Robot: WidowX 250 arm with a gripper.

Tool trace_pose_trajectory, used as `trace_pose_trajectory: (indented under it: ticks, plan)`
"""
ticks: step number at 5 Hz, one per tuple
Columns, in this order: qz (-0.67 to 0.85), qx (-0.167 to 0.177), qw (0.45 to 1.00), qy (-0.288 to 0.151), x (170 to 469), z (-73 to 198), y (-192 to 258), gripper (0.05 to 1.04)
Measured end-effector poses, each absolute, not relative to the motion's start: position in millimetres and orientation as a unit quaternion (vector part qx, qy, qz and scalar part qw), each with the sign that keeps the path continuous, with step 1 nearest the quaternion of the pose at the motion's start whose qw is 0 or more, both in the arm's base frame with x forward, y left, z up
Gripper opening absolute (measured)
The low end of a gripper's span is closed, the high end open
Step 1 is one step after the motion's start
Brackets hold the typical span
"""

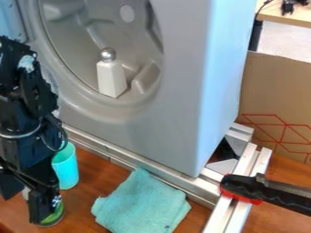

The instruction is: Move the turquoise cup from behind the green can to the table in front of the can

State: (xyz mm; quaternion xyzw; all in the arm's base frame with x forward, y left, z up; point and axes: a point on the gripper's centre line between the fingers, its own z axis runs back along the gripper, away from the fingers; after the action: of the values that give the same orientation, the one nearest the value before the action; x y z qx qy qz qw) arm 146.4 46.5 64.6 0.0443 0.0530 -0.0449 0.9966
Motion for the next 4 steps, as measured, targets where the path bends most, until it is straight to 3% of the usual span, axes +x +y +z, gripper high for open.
trace_pose_trajectory:
  ticks: [1, 3, 4]
  plan:
    - [-0.045, 0.042, 0.996, 0.058, 144.4, 62.7, 45.9, 1.008]
    - [-0.055, 0.052, 0.997, -0.020, 183.5, 81.3, 50.9, 1.008]
    - [-0.054, 0.050, 0.997, -0.027, 200.3, 73.4, 57.1, 1.008]
